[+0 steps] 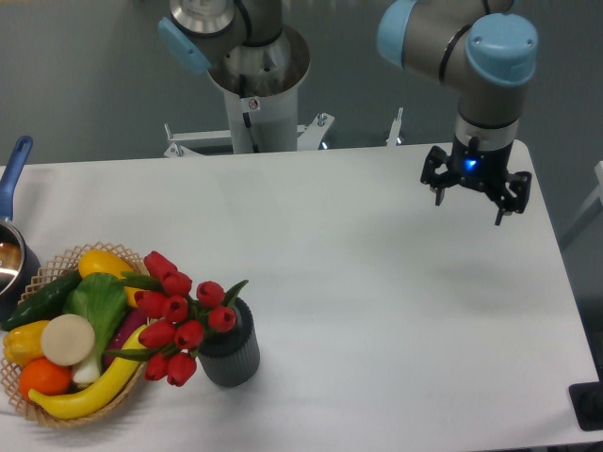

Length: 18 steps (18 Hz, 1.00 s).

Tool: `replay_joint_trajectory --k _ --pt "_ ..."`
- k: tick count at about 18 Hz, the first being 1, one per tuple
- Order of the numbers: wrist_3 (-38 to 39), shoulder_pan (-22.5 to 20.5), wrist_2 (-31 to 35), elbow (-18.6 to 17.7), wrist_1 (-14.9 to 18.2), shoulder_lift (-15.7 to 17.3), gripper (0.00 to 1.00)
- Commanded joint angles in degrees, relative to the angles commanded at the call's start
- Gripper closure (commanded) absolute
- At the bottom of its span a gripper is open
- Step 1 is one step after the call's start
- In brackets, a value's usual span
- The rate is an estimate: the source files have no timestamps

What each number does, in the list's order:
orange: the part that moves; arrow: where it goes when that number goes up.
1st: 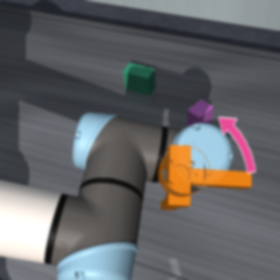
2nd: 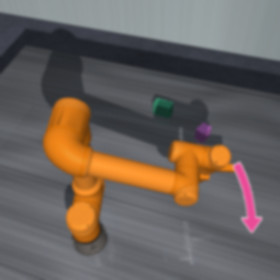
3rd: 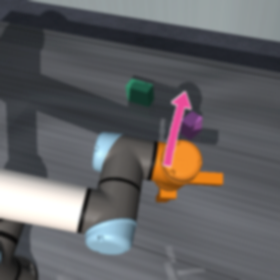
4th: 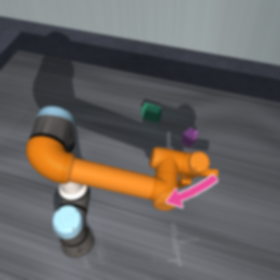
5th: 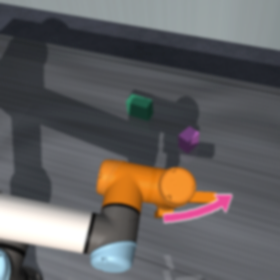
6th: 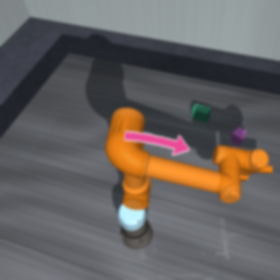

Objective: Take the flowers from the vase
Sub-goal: 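Open the gripper and start moving it toward the red tulips, then lower the open gripper onto the tulip stems above the grey vase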

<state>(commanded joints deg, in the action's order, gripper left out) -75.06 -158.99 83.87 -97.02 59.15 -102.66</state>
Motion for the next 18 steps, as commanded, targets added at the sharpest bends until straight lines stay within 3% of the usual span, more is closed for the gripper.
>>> replay_joint_trajectory --k 10,14,18 --pt "3.94 0.61 -24.44 -4.75 -0.35 4.83 0.00" --pt "4.66 2.72 -26.65 -5.28 -0.53 4.66 0.00" --pt "4.83 3.25 -36.91 -6.60 -0.88 4.05 0.00"
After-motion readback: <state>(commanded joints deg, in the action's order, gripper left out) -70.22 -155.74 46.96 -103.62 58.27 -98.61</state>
